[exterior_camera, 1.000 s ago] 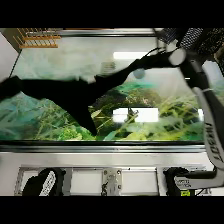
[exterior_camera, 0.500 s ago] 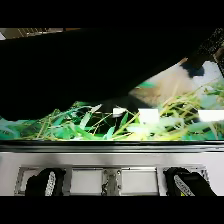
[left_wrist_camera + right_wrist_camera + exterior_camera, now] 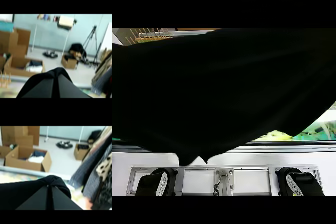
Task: Fold the clothes and pants, and hang the long-sleeved shirts on hangers.
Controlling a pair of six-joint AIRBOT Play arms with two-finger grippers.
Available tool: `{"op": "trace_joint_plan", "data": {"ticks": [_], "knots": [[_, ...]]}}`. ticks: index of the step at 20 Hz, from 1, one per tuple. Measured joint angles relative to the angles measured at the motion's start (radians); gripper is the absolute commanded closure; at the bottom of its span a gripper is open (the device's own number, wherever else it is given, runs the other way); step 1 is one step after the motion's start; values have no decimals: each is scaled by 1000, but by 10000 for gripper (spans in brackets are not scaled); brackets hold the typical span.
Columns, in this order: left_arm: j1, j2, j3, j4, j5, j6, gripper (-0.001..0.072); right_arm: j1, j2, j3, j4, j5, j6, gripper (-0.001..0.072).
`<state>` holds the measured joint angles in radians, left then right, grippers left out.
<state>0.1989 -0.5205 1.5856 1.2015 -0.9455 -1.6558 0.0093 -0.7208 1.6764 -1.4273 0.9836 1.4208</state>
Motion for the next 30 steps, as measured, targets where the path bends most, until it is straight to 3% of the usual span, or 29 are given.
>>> {"op": "trace_joint_plan", "data": {"ticks": [7,12,14,15,16,17,19,20,24,30], "knots": [[-9,-383,-179,-43,-39,-15,700,0,-337,-2,-45,263,60,701],[-67,-698,-243,-86,79,16,700,0,-663,-2,-52,141,66,701],[-88,-799,-251,-95,137,23,696,0,-761,-2,-43,73,69,667],[-95,-844,-253,-98,162,23,453,0,-802,-2,-42,47,69,434],[-98,-882,-254,-98,181,23,139,0,-839,-2,-39,23,70,119],[-99,-915,-256,-99,195,23,86,-1,-866,-2,-36,9,72,70],[-92,-957,-257,-103,206,23,84,-2,-903,-2,-34,-6,72,317],[-81,-968,-258,-103,201,23,84,-3,-909,-2,-30,-8,71,345],[-2,-951,-294,-68,93,48,84,-16,-865,-26,-29,64,27,345],[90,-836,-632,-8,-25,73,84,-20,-623,-291,29,150,-8,346]]}}
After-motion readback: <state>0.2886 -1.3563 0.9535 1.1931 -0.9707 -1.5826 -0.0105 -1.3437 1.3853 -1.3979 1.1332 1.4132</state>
